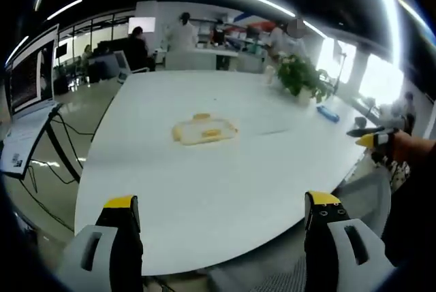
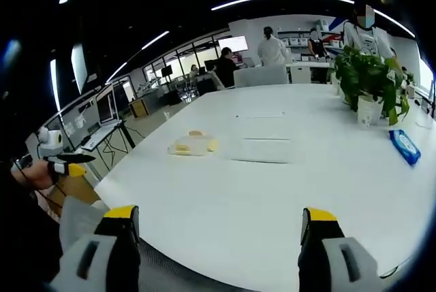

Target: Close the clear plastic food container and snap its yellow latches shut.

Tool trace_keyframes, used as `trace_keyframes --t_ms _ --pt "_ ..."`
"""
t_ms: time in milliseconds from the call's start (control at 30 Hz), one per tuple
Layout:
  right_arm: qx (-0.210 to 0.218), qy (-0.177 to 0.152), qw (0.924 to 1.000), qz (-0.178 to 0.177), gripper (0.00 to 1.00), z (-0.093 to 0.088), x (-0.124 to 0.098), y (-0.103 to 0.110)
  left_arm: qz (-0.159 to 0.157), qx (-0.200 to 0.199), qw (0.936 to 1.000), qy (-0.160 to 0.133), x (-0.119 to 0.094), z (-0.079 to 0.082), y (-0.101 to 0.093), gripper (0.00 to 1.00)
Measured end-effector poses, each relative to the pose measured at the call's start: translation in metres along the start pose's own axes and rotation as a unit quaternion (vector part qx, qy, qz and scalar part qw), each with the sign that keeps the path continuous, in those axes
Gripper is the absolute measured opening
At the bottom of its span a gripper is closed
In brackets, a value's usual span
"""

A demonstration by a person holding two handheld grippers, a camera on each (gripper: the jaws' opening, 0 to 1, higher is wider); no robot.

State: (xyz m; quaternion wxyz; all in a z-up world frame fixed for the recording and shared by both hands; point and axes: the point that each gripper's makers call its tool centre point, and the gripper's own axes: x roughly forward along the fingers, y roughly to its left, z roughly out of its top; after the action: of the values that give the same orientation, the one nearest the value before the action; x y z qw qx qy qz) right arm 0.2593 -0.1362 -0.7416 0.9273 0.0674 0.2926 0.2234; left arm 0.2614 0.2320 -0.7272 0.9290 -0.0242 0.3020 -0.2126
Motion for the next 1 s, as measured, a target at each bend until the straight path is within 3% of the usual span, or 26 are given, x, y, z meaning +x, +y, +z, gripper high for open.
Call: trace_keyframes --t_ms 1000 --pt "0.000 0.000 1.0000 0.003 1.00 0.0006 0.0001 0.0008 0.003 -0.001 1.0000 -0.003 -0.0037 0.0025 0.0055 0.99"
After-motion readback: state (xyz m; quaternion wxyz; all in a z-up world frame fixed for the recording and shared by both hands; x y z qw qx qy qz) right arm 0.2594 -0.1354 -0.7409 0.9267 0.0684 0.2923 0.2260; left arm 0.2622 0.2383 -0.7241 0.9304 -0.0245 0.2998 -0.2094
